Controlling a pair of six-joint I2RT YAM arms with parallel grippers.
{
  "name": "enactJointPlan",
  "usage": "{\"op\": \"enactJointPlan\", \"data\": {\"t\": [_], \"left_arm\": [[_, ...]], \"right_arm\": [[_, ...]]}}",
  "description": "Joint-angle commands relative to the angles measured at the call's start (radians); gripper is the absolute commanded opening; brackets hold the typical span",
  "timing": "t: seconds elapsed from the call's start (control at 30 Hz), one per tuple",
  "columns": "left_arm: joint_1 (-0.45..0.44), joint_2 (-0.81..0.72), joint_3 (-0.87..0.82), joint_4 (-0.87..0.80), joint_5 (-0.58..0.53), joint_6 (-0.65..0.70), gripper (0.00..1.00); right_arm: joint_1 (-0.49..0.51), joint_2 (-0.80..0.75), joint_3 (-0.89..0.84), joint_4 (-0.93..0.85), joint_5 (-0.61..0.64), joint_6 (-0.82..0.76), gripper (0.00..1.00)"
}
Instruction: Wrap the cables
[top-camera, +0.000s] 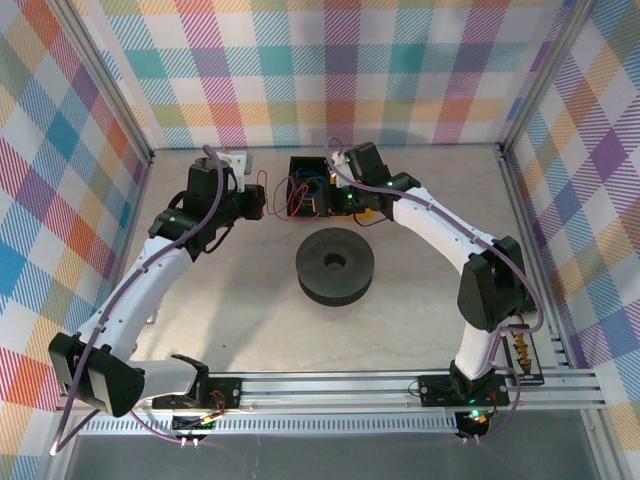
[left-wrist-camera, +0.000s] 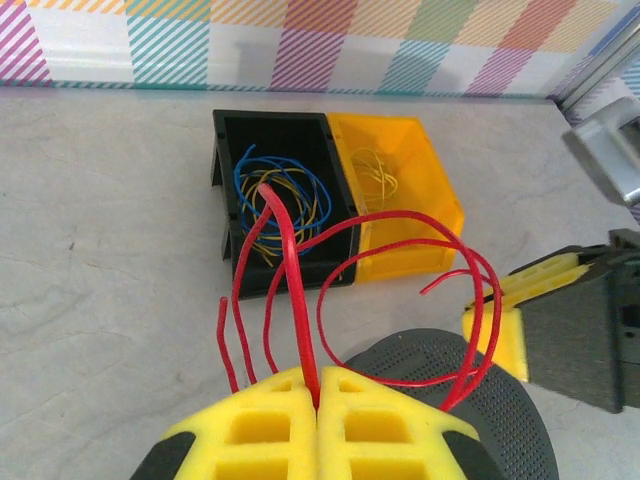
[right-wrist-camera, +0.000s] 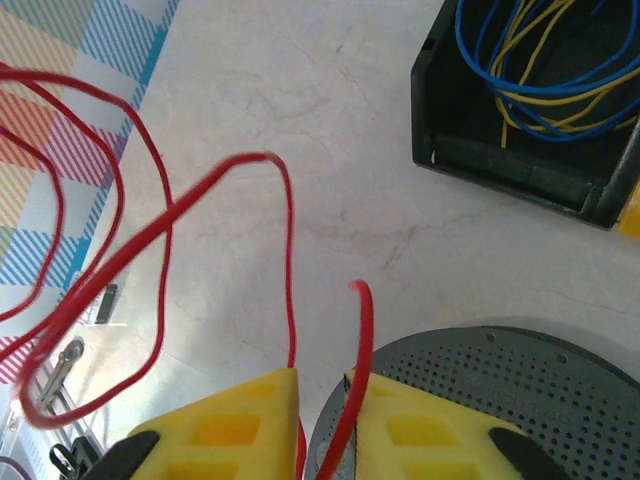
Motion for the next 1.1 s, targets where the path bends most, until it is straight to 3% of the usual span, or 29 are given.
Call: {"op": "enactJointPlan", "data": {"t": [0.0,0.17,0.4,0.53,0.8,1.07], "left_arm": [[-0.011,-0.030,0.031,0.000,-0.001,0.015,0.00],[-0.011,-0.044,0.031,0.007,0.013,0.011,0.00],[-0.011,-0.060,0.031,0.005,0.010,0.014,0.00],[-0.009,-0.058,0.018,0.008,0.003,0.018,0.00],[0.130,-0.071,-0.068,0.079,0.142,-0.067,0.00],[0.416,-0.098,-0.070,0.052,0.179,-0.146,0.00]], "right_arm": [[0.012,0.017,0.031,0.013,-0.017,0.005,0.13],[0.013,0.036,0.039,0.028,-0.040,-0.001,0.12],[0.012,0.029,0.036,0.014,-0.051,-0.059,0.00],[-0.045,-0.036,-0.017,0.004,-0.035,-0.087,0.00],[-0.444,-0.280,-0.185,-0.022,-0.025,-0.165,0.00],[-0.847,-0.353,-0.254,0.066,-0.089,-0.091,0.00]]}}
